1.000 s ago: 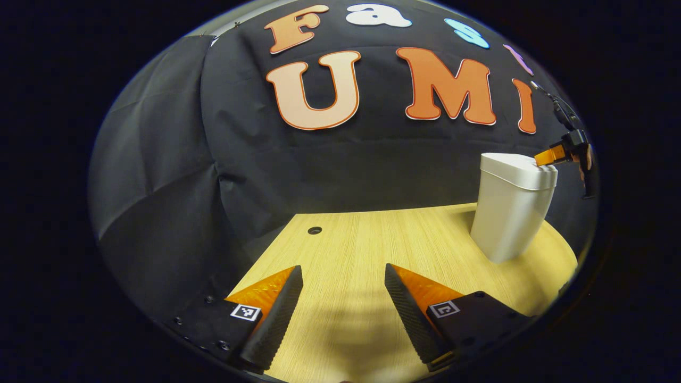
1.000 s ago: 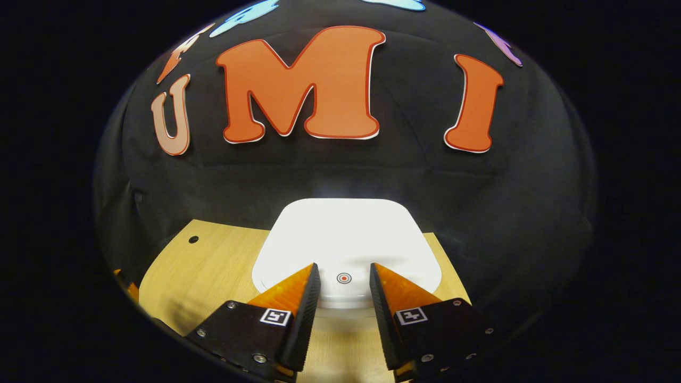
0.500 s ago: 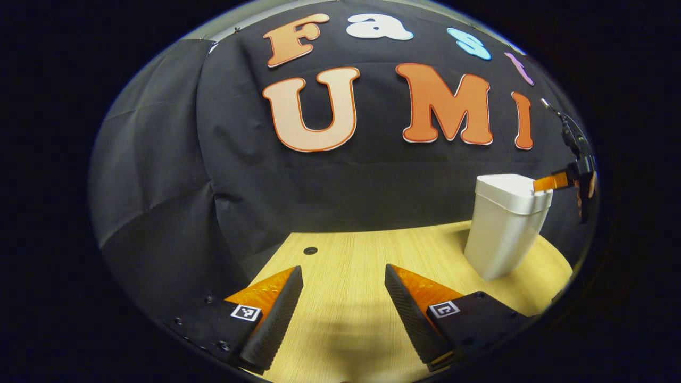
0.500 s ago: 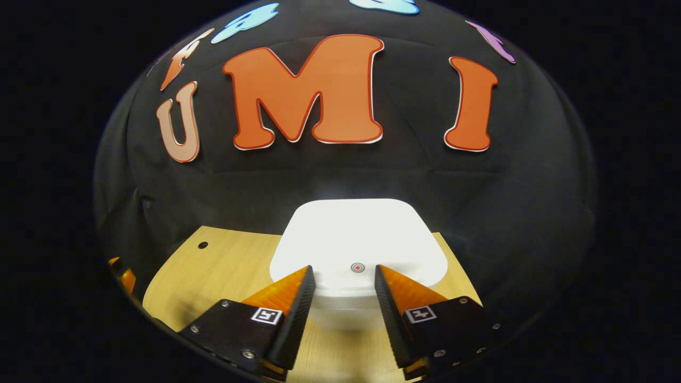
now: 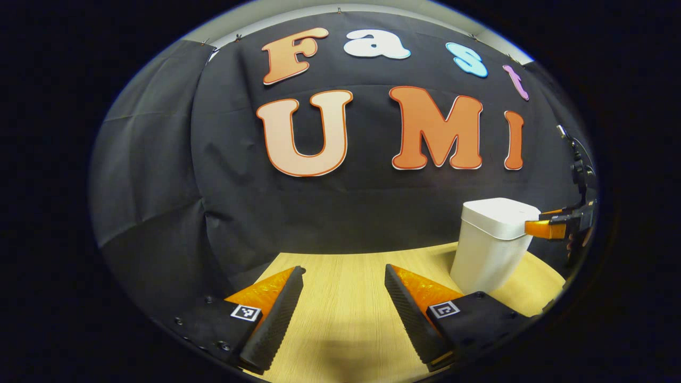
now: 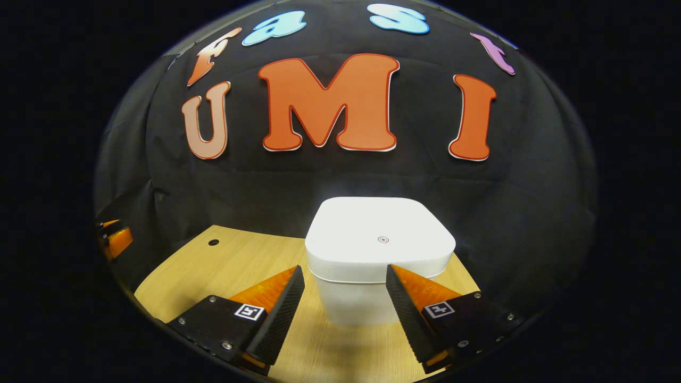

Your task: Press the lid of the desktop garbage bin to open it, pick up the crumpled paper on the desktop and throw it into the bin, then pick up the pop can on the desktop and drop it into the bin, and finally close the garbage bin lid.

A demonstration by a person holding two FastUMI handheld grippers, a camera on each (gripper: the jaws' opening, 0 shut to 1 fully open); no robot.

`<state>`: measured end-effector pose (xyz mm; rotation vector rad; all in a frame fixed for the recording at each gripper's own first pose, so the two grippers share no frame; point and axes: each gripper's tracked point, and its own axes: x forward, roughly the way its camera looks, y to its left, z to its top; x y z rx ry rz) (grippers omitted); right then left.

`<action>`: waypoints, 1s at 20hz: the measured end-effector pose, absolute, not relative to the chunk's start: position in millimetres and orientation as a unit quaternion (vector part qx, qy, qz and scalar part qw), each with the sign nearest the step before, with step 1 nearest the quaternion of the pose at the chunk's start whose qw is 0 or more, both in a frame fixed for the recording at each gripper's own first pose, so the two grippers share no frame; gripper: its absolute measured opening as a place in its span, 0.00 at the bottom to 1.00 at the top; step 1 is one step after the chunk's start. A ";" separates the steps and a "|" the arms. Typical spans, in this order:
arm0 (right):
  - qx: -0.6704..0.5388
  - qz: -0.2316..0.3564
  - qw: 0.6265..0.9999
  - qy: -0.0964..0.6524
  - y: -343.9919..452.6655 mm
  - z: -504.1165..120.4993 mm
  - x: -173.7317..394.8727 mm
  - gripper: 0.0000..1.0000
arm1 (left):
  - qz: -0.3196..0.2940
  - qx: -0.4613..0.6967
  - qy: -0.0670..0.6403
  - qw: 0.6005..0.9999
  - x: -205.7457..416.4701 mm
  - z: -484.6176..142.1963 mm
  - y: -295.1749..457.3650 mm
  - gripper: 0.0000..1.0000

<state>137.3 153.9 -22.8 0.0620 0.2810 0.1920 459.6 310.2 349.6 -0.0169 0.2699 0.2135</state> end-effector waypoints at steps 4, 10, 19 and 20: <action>0.007 0.095 0.988 0.119 164.7 -21.7 119.1 0.94 | 0.091 -0.007 0.121 0.988 464.7 354.7 302.2 0.99; -0.008 0.111 0.990 0.091 189.5 -14.5 108.3 0.94 | 0.083 -0.010 0.112 0.990 469.3 355.9 297.3 0.99; -0.013 0.139 0.986 0.088 221.2 -11.0 101.4 0.95 | 0.090 0.008 0.098 0.991 469.3 358.4 305.0 0.99; -0.016 0.143 0.986 0.084 224.2 -11.0 99.3 0.95 | 0.089 0.006 0.098 0.991 469.7 355.9 304.2 0.99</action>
